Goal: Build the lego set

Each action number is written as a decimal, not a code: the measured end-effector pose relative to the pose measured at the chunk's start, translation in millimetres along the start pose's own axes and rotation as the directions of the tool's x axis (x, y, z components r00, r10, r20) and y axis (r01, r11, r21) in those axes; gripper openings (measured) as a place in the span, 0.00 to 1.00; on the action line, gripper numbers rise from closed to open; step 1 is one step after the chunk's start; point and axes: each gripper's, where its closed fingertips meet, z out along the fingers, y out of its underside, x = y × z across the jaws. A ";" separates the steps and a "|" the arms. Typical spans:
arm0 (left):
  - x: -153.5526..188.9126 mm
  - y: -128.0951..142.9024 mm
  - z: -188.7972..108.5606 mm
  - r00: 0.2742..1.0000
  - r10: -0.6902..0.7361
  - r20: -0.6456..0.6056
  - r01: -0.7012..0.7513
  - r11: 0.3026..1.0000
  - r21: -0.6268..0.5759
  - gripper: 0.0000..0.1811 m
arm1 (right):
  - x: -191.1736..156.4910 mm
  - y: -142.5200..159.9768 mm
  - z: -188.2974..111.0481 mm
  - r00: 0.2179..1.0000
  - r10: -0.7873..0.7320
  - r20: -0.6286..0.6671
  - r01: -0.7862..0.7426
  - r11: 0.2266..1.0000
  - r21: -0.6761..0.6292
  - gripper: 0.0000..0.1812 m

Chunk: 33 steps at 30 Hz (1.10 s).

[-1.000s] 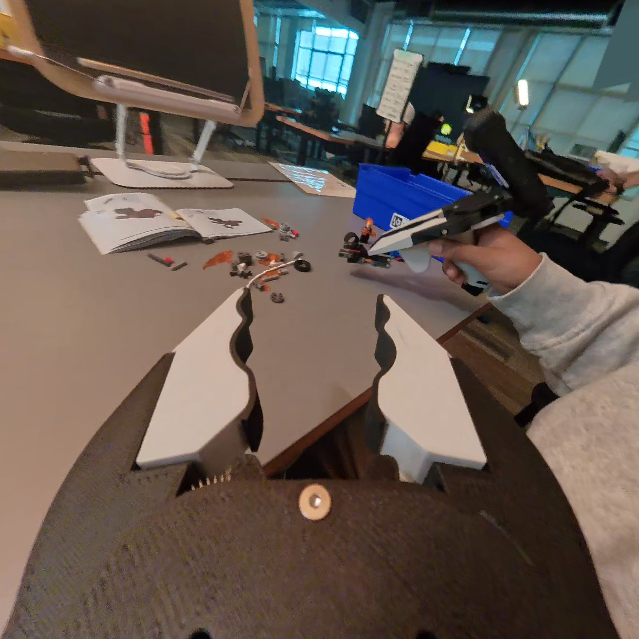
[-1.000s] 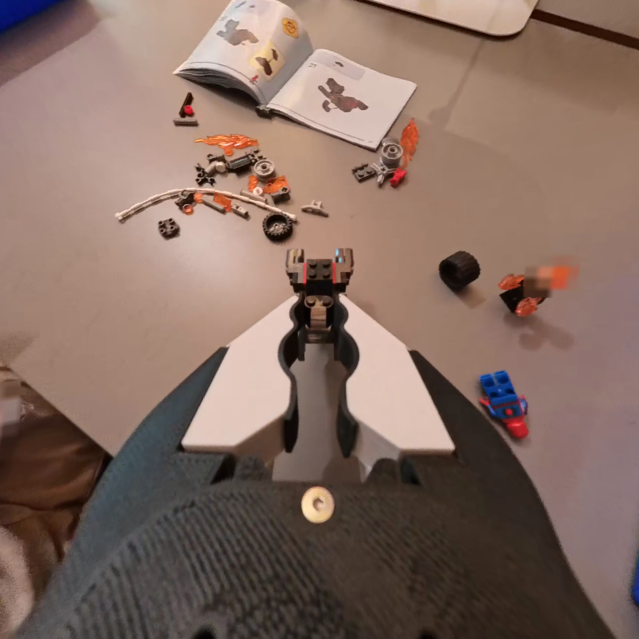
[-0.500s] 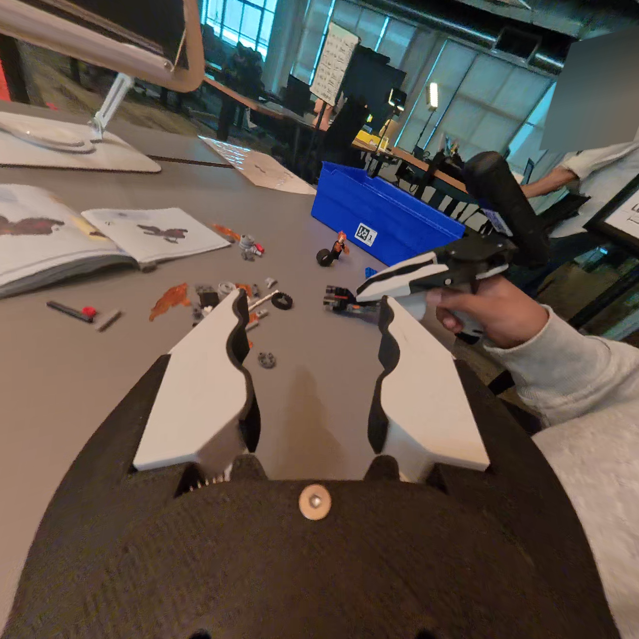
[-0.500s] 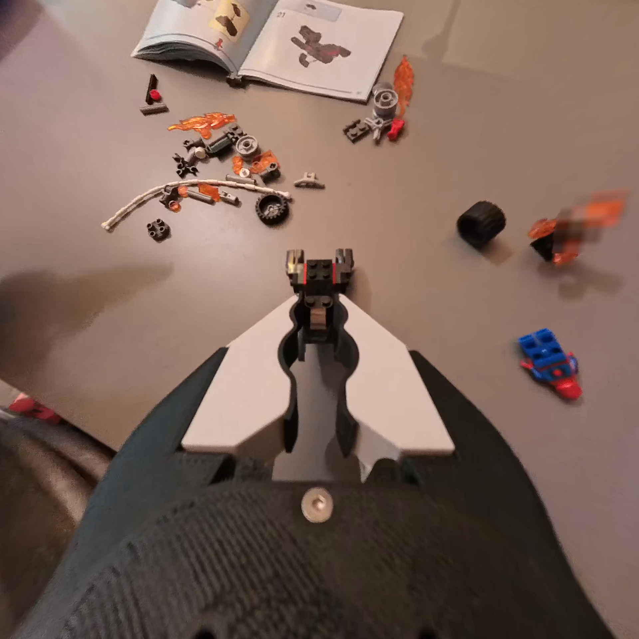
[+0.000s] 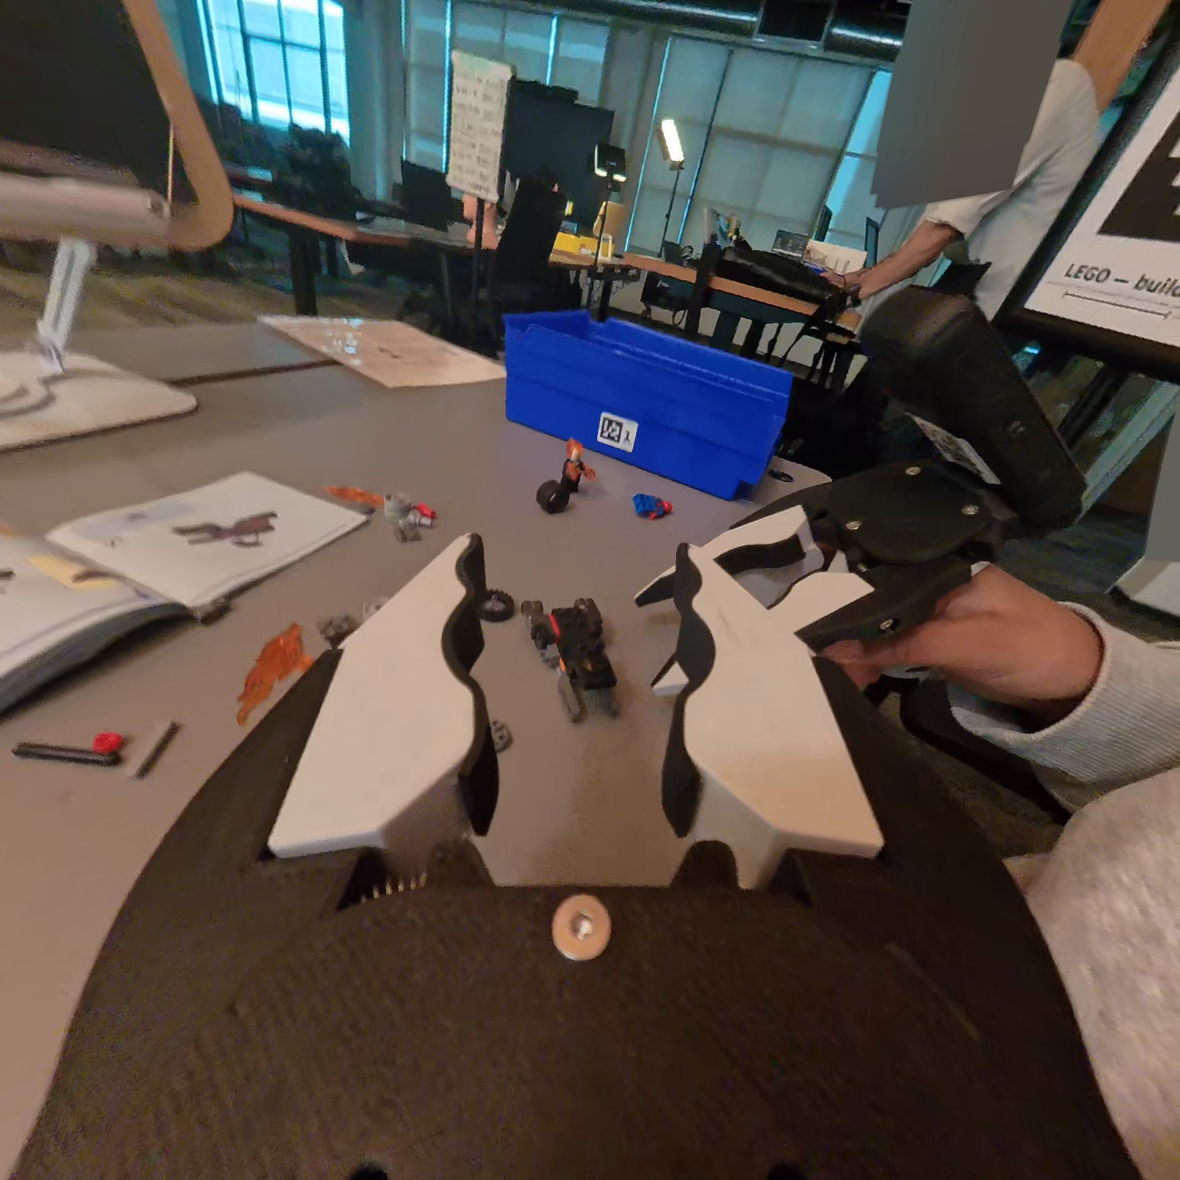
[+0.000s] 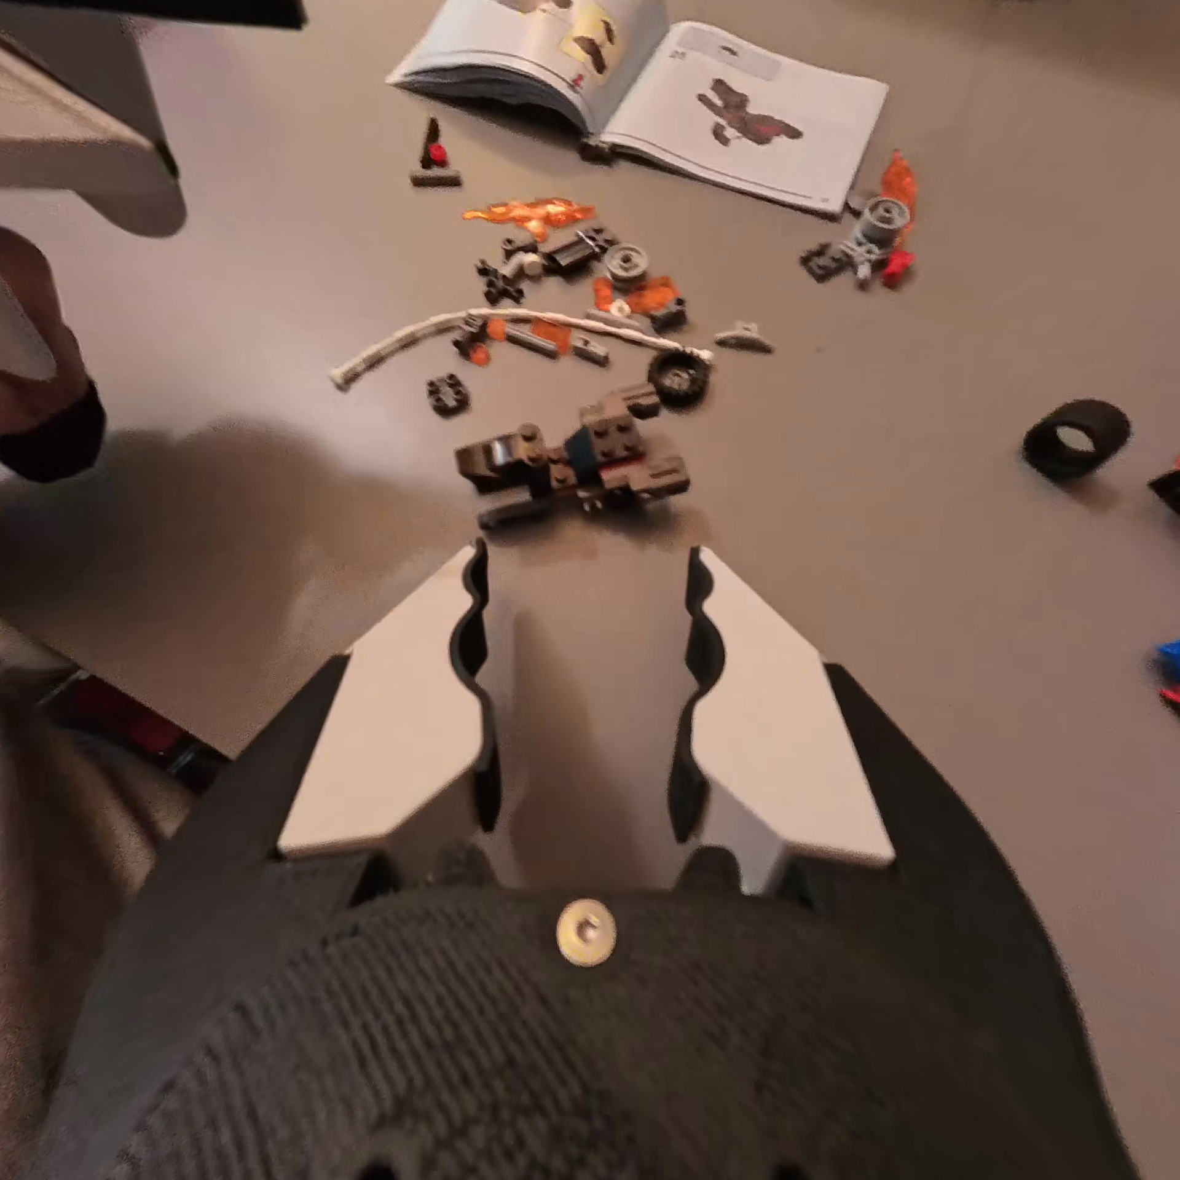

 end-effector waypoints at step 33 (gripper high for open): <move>-11.5 68.2 50.3 0.977 -0.103 -0.187 0.003 0.881 -0.473 0.26 | 100.9 -95.3 -37.3 0.996 -0.036 0.077 -0.023 0.756 0.654 0.23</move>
